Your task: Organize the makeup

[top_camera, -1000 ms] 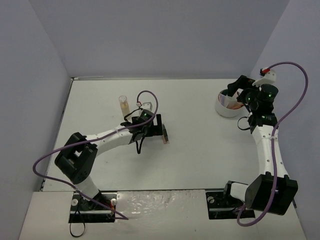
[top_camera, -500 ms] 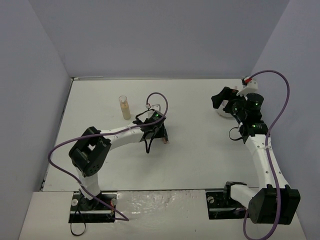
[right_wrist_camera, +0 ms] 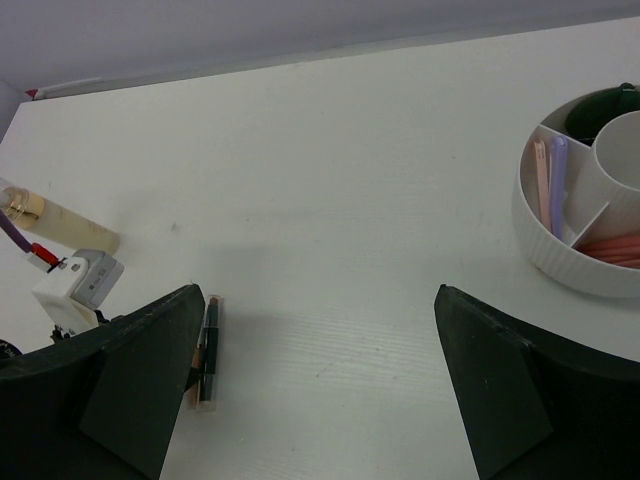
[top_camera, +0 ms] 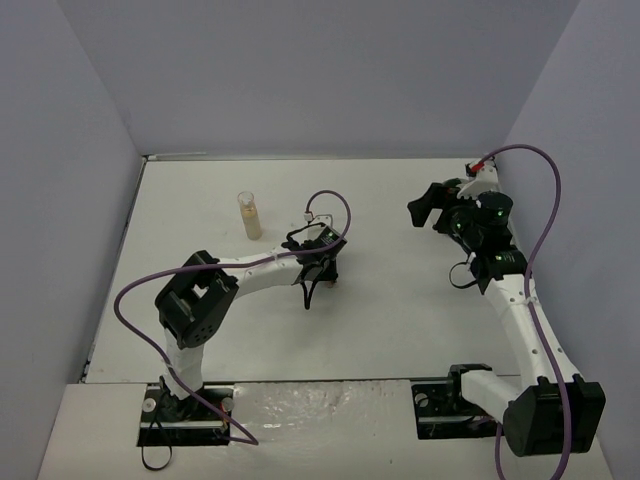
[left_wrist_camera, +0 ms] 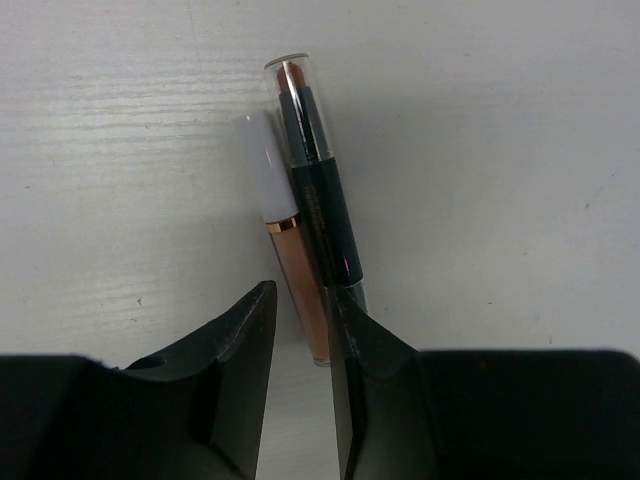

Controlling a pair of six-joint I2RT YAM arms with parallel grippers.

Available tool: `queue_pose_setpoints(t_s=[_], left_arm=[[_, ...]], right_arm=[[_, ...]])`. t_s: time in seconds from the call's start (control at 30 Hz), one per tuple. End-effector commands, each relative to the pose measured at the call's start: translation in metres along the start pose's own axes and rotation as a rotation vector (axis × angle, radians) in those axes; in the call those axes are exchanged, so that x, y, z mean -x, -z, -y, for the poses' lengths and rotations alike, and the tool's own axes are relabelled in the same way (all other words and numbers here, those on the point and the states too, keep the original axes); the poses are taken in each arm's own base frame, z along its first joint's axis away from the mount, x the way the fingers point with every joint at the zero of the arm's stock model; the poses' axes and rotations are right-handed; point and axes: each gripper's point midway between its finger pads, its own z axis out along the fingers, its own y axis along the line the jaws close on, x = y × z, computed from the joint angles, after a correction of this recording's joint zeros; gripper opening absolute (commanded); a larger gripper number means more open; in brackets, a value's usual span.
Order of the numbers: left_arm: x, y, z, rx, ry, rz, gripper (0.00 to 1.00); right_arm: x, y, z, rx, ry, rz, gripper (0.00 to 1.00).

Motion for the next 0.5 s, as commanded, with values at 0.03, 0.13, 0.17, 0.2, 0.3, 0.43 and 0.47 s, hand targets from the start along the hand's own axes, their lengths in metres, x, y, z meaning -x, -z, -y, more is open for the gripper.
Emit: queue_pose_setpoints(t_s=[0.03,0.13,0.17,0.2,0.3,0.43,0.47], left_arm=[[0.0305,0.0183,0.0077,-0.012,0.039,0.081,0.23],[0.0256,0.0145,0.0065,-0.011,0.039,0.07,0.23],[0.0257,0.014,0.0069,-0.011,0.037,0.069,0.23],[0.0258,0.0135,0.0069,-0.009,0.032,0.068,0.23],[0.0274,0.0132,0.0068,-0.001,0.019,0.067,0.23],[0.0259,0.0115,0.0065,0.001,0.019,0.063,0.23],[0.0253,0.0106,0.0063,0.002,0.019,0.062,0.23]], right_arm=[[0.0211,0.0059,-0.0076,0.015,0.046,0.085,0.98],[0.0194,0.0055,-0.007,0.01,0.053,0.082,0.98],[0.0199,0.0054,-0.0068,0.007,0.056,0.084,0.99],[0.0202,0.005,-0.0067,0.005,0.059,0.084,0.99],[0.0192,0.0039,-0.0073,0.005,0.066,0.081,0.99],[0.0167,0.0033,-0.0066,0.001,0.067,0.077,0.99],[0.016,0.0036,-0.0066,0.001,0.069,0.076,0.99]])
